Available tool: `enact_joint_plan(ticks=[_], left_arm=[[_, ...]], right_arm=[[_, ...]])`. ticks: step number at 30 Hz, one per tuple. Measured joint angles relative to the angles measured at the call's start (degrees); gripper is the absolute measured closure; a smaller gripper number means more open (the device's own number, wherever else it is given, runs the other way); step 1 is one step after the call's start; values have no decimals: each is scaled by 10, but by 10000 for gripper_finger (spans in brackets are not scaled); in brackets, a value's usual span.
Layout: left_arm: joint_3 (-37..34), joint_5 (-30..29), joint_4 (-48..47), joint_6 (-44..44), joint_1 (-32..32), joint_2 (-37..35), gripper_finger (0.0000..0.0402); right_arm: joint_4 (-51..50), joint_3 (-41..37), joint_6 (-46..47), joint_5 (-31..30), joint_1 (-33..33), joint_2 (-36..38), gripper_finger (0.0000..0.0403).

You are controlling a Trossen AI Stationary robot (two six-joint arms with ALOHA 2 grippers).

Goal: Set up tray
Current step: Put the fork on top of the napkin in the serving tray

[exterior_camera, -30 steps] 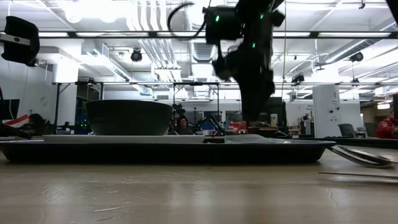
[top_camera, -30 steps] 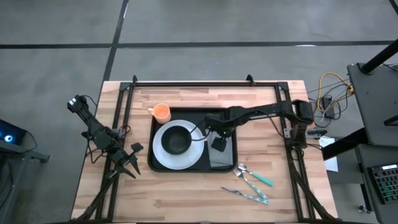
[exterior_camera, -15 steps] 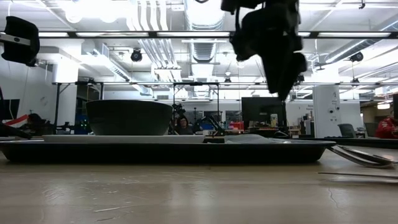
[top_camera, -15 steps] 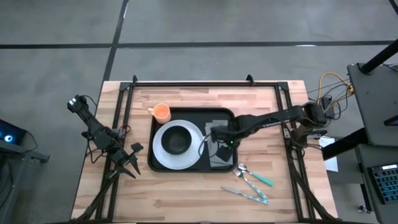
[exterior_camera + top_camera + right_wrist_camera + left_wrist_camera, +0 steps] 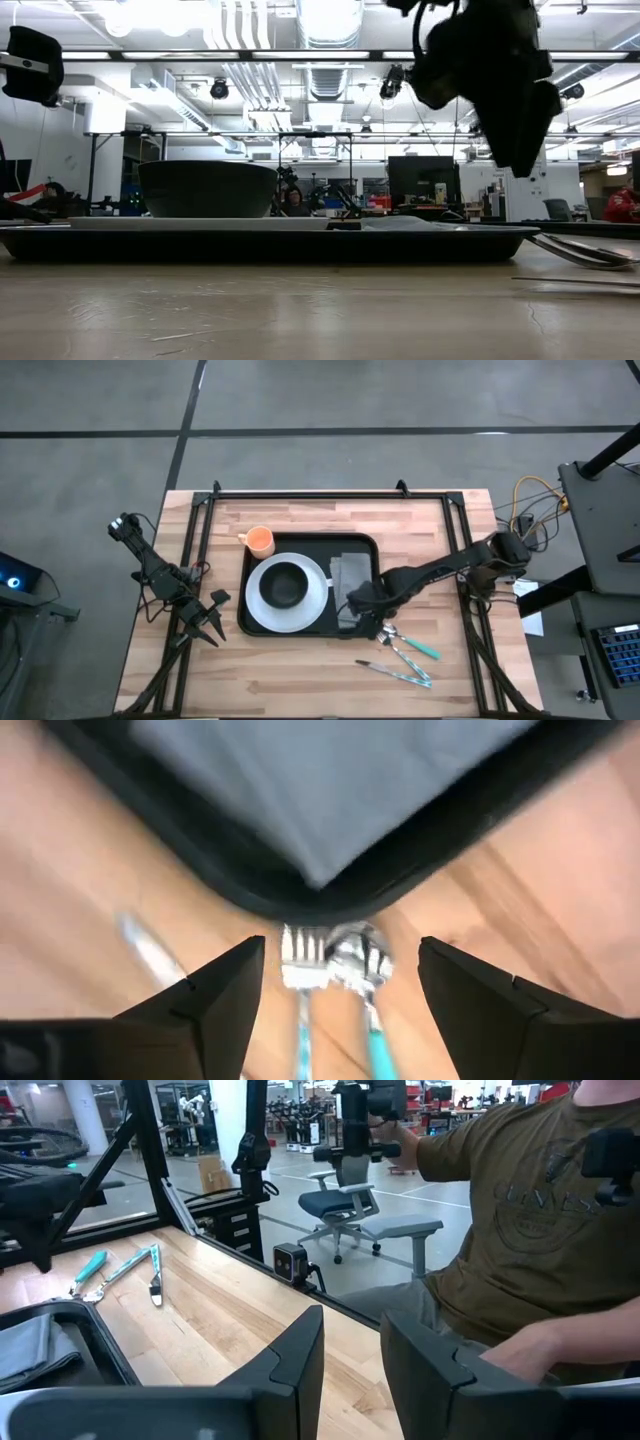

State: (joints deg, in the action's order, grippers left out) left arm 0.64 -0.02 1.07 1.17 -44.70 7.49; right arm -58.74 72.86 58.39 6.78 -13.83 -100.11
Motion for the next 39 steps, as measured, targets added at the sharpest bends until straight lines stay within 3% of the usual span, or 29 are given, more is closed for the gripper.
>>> enact_joint_plan(ticks=[4, 7, 11, 16, 23, 39], left_arm=[[0, 0, 0, 0, 0, 0, 318], [0, 0, 0, 0, 0, 0, 318], [0, 0, 0, 0, 0, 0, 318], [0, 0, 0, 0, 0, 0, 318], [0, 0, 0, 0, 0, 0, 318], [0, 0, 0, 0, 0, 0, 318]], right_arm=[[-57, -11, 112, -70, -43, 25, 147], [-62, -28, 192, -81, -97, 59, 148], [-4, -51, 261, -92, -163, 96, 153], [68, -89, 311, -74, -201, 93, 152], [136, -112, 300, -39, -205, 53, 145], [134, -114, 288, -18, -232, 6, 151]])
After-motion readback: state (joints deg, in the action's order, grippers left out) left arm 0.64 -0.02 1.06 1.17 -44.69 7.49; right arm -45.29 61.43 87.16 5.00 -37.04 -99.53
